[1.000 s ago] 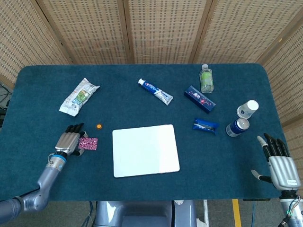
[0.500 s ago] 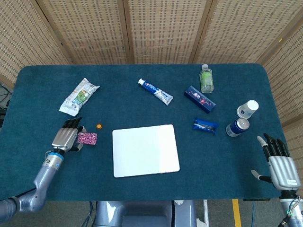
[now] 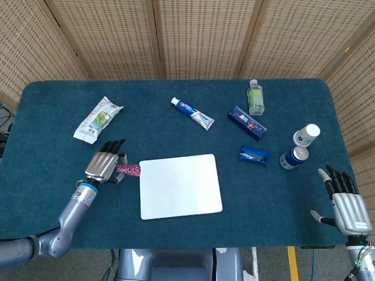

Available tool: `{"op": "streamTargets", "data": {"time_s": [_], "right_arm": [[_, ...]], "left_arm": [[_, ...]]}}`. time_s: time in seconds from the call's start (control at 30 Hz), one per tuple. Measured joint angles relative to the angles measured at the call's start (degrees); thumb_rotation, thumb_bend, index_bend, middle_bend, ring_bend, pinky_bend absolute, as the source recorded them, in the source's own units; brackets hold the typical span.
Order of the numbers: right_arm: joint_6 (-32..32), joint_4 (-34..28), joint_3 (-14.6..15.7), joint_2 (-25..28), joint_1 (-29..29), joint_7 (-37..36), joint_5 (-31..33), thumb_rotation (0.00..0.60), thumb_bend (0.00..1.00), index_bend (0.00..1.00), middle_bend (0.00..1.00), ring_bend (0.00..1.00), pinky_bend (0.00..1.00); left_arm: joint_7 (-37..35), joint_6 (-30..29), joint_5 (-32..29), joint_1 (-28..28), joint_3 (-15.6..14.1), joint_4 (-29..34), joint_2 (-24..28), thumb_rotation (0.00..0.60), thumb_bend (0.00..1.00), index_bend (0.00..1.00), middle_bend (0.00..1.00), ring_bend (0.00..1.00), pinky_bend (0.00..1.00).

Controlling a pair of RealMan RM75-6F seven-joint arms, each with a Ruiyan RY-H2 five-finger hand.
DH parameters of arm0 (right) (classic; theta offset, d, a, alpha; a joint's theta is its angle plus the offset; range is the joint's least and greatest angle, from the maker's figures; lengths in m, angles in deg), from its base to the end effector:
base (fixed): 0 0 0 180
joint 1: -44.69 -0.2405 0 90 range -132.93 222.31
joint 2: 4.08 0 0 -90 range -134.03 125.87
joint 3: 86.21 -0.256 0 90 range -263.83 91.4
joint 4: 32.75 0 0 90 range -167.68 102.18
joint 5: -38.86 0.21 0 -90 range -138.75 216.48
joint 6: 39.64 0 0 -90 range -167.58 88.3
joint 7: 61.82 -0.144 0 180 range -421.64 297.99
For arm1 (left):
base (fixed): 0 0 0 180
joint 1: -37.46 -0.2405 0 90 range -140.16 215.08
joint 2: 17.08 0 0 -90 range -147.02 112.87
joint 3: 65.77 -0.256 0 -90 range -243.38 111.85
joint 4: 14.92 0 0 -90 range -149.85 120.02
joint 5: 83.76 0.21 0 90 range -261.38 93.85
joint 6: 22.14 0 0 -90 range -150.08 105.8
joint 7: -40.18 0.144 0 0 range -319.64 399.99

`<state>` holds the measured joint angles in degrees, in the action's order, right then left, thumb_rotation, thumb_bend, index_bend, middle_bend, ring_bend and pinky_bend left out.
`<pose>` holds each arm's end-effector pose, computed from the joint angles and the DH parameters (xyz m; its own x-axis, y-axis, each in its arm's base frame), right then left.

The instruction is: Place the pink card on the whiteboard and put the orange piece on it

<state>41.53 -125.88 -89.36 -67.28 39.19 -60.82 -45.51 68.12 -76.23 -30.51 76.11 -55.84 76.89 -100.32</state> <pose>-0.3145 -0.1852 0.1562 0.4097 -0.0610 0.9102 -0.9117 0.0059 0.4107 -0.1814 0.3284 0.0037 0.4598 0.3512 0.8157 0.8861 -0.2420 -0.3953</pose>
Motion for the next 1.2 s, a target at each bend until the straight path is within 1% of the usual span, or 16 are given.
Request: {"op": "streamTargets", "data": {"time_s": [0.3,0.33,0.4,0.43,0.47,0.53,0.73,0.93,1.03,1.2], "right_arm": [[-0.7,0.2,0.0,0.1,-0.2,-0.8,0.3,0.600,0.00,0.00,0.00,0.00,0.00],[-0.7,0.2,0.0,0.2,-0.3,-0.9,0.3,0.600,0.00,0.00,0.00,0.00,0.00],[-0.8,0.2,0.0,0.2,-0.3,-1.1,0.3,0.600,0.00,0.00,0.00,0.00,0.00],[-0.8,0.2,0.0,0.2,-0.3,-1.1,0.3,0.600,0.00,0.00,0.00,0.00,0.00],[-0.8,0.2,0.0,0.2,-0.3,-1.2,0.3,0.600,0.00,0.00,0.00,0.00,0.00],[-0.8,0.2,0.0,0.2,-0.3,-1.2,0.4,0.600,0.00,0.00,0.00,0.00,0.00],[0.2,0.4,-0.2,-0.1,-0.1,-1.6,0.0,0.600,0.00,0.00,0.00,0.00,0.00],[2.3,1.4,-0.7,-1.2,0.2,-2.8,-0.8,0.600,0.00,0.00,0.00,0.00,0.00],[3.8,2.3,-1.0,-1.9,0.4,-3.7,-1.6,0.600,0.00,0.00,0.00,0.00,0.00],[7.1,4.8,-1.6,-3.9,0.8,-5.2,-3.3,0.600,0.00,0.00,0.00,0.00,0.00]], "left_arm": [[7.2,0.2,-5.3,6.4,1.0,0.7,-7.8,0.600,0.34,0.46,0.00,0.00,0.00],[7.7,0.2,-5.7,6.8,1.0,0.6,-8.4,0.600,0.33,0.44,0.00,0.00,0.00],[8.8,0.1,-6.5,7.8,0.9,0.6,-9.8,0.600,0.31,0.31,0.00,0.00,0.00],[9.2,0.0,-6.8,8.1,0.8,0.6,-10.3,0.600,0.29,0.18,0.00,0.00,0.00],[9.7,-0.1,-7.1,8.5,0.6,0.6,-10.9,0.600,0.27,0.08,0.00,0.00,0.00],[10.0,-0.2,-7.2,9.0,0.1,0.9,-11.3,0.600,0.25,0.00,0.00,0.00,0.00],[10.1,-2.1,-6.0,8.8,-0.5,1.4,-10.2,0.600,0.25,0.00,0.00,0.00,0.00],[8.2,-3.6,-3.7,7.5,-1.0,1.4,-6.8,0.600,0.25,0.00,0.00,0.00,0.00],[6.7,-3.4,-2.5,6.7,-1.7,-0.1,-4.6,0.600,0.26,0.00,0.00,0.00,0.00],[2.6,-1.0,-1.3,5.6,-2.9,-5.7,-2.8,0.600,0.26,0.00,0.00,0.00,0.00]]}}
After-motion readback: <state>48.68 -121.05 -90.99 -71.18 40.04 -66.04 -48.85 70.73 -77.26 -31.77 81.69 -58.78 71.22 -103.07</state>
